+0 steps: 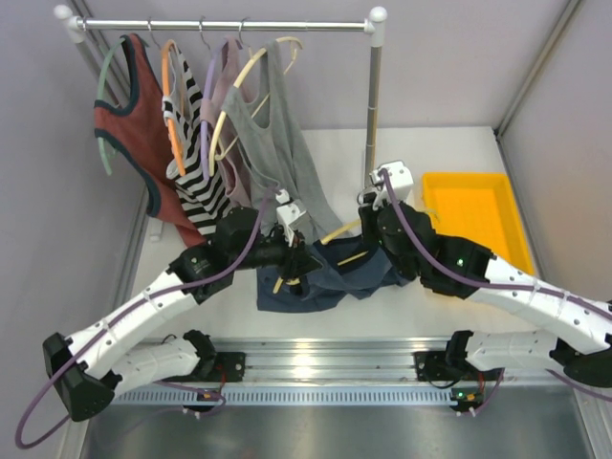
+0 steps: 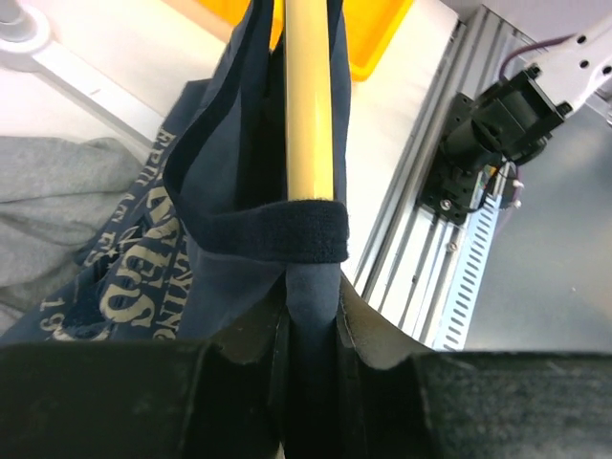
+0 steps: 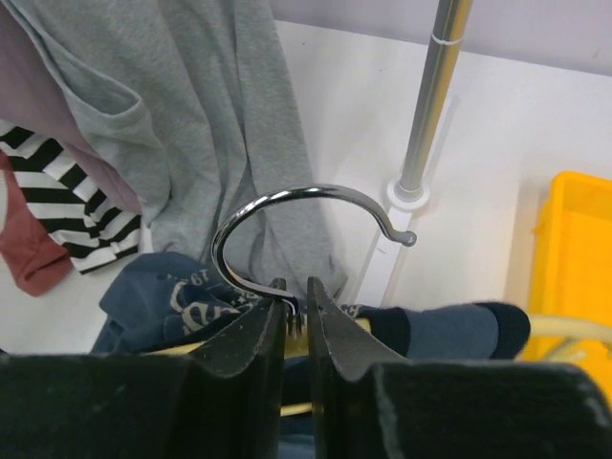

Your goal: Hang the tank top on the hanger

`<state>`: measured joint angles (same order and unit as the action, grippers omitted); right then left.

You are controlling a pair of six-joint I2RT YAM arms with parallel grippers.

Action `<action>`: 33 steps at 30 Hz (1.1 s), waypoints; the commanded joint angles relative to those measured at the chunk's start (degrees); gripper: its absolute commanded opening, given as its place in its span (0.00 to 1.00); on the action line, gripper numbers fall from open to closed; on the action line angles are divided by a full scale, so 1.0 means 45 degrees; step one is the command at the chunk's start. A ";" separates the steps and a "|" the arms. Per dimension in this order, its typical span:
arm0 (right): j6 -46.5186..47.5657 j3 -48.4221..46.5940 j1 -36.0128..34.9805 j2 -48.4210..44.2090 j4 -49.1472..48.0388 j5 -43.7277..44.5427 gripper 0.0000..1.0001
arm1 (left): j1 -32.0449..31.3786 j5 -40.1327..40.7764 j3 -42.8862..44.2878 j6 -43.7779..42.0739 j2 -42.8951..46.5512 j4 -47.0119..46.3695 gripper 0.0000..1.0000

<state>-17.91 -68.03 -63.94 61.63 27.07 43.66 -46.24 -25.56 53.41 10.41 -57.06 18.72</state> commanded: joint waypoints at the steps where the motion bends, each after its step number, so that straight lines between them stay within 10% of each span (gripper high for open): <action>1: 0.0035 -0.1151 -0.0165 0.0074 -0.0605 0.0181 0.19 | 0.0002 0.0738 -0.0189 0.0244 0.0725 -0.1484 0.00; 14: 0.0152 -0.2869 -0.0166 -0.0353 0.0781 0.0844 0.81 | 0.0021 0.2223 0.0103 0.0049 0.2074 -0.1797 0.00; 21: -0.0258 -0.3241 -0.0146 -0.1934 0.1737 0.2207 0.90 | 0.0041 0.2593 0.2249 -0.0283 0.1685 -0.0257 0.00; 33: -0.0102 -0.3828 -0.0166 -0.3675 0.2891 0.3677 0.93 | 0.0021 0.4117 1.1484 -0.1181 -0.1869 0.5836 0.00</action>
<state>-19.18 -84.09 -64.01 44.73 37.80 57.95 -46.17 -9.54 96.64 7.07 -63.00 40.71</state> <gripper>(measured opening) 0.929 0.217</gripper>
